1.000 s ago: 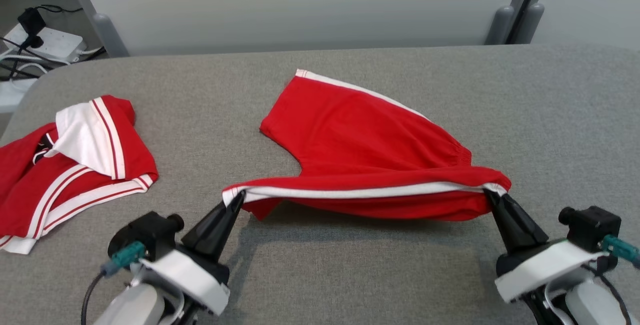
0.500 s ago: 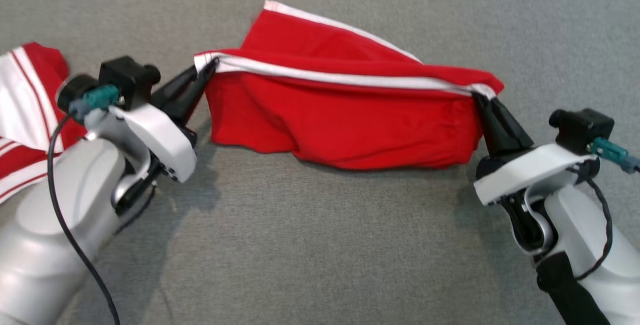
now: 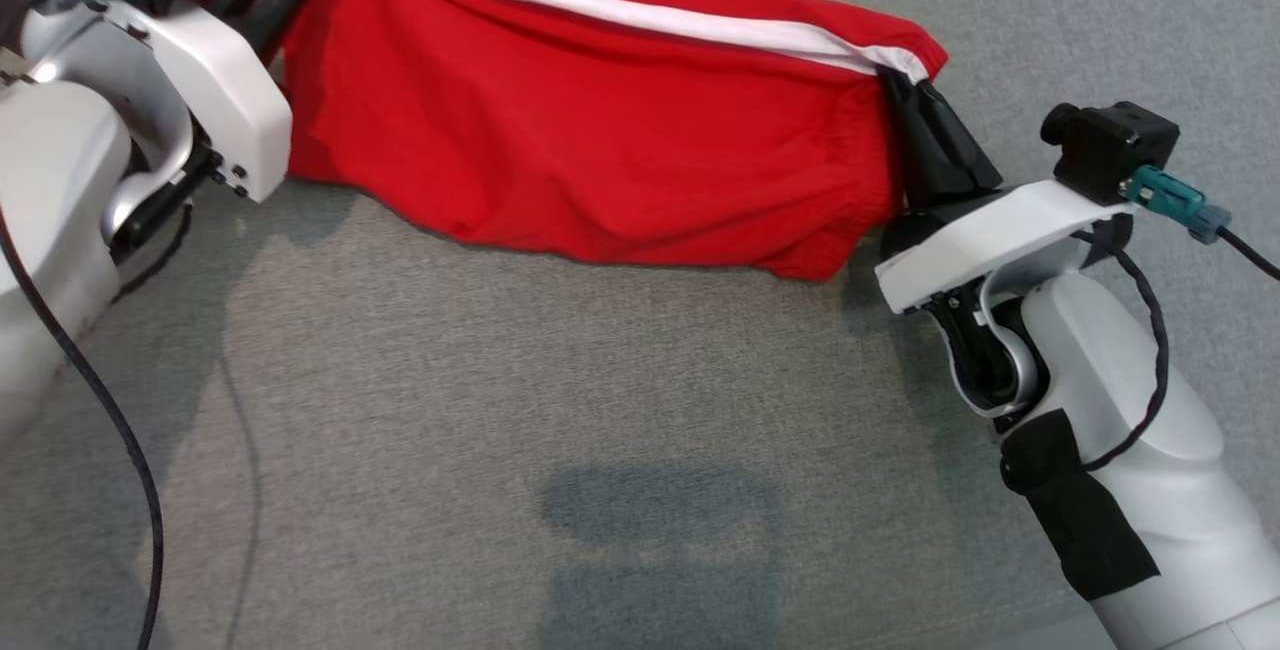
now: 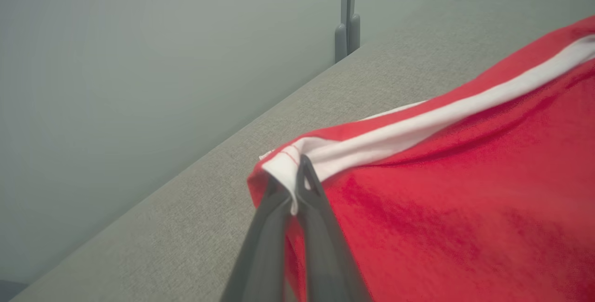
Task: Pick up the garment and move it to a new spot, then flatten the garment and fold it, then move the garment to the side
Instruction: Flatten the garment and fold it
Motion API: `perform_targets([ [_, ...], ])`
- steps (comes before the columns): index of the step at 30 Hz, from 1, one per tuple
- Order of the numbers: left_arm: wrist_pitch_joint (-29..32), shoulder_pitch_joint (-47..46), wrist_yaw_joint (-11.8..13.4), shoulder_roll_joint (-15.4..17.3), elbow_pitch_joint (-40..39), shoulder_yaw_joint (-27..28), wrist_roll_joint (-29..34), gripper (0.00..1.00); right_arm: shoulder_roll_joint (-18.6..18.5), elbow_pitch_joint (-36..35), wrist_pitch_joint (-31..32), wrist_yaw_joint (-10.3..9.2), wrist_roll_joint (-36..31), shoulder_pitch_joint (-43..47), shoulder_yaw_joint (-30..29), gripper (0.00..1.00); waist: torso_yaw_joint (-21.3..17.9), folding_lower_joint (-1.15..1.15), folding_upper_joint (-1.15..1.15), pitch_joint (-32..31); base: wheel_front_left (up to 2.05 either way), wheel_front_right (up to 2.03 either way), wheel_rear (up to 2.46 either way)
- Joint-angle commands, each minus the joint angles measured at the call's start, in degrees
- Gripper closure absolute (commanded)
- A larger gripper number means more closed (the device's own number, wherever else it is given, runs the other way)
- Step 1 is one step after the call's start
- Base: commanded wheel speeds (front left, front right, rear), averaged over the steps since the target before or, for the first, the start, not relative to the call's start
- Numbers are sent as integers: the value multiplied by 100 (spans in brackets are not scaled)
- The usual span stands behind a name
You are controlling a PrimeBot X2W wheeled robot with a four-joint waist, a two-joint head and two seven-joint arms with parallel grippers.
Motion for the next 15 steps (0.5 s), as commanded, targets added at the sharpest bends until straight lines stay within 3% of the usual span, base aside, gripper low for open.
perform_targets([
  [1, -3, -324, 1, 242, -11, 129, -90, 100, 92, -100, -74, 23, 65, -39, 52, 100, -194, 0, 0, 190, 0, 0, 0],
  [15, -112, -1182, 1, 325, 901, -359, -186, 100, 338, -237, -74, 23, 237, -214, 358, 100, -729, 0, 0, 634, 0, 0, 0],
])
